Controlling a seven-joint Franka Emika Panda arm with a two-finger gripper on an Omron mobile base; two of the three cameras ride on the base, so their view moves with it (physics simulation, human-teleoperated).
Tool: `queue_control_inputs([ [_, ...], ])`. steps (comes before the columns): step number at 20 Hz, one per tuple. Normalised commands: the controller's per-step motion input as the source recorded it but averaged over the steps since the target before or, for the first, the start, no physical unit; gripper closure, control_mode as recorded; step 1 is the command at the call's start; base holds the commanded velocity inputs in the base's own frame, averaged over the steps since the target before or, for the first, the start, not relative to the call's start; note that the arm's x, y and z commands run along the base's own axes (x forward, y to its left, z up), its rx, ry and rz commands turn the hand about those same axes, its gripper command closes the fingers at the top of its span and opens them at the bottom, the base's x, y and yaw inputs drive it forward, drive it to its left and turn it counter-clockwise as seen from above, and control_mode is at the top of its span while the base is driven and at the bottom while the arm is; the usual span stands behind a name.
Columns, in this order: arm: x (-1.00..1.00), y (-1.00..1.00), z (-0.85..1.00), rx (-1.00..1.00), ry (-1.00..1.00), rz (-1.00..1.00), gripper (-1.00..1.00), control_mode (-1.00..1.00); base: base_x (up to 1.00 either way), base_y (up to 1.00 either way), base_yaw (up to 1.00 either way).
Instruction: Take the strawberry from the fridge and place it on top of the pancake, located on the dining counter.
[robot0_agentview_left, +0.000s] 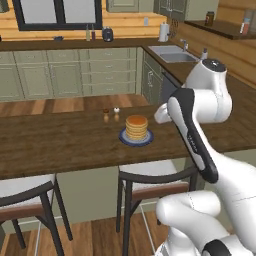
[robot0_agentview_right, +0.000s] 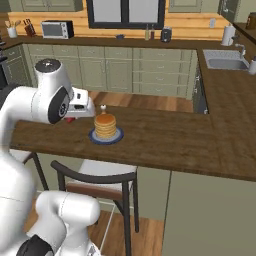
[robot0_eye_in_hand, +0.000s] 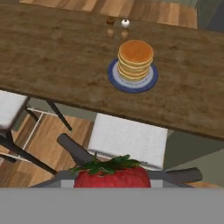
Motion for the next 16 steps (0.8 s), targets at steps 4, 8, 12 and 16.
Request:
queue_control_inputs([
  [4, 1.0, 0.04, -0.37, -0.08, 0.3, 0.02, 1.0, -1.0, 0.0, 0.0, 0.0],
  [8, 1.0, 0.05, -0.2, -0.07, 0.05, 0.0, 1.0, -1.0, 0.0, 0.0, 0.0],
  [12, 1.0, 0.01, 0.0, -0.09, 0.07, 0.0, 1.0, -1.0, 0.0, 0.0, 0.0],
  [16, 1.0, 0.01, -0.29, -0.04, 0.09, 0.0, 1.0, -1.0, 0.0, 0.0, 0.0],
])
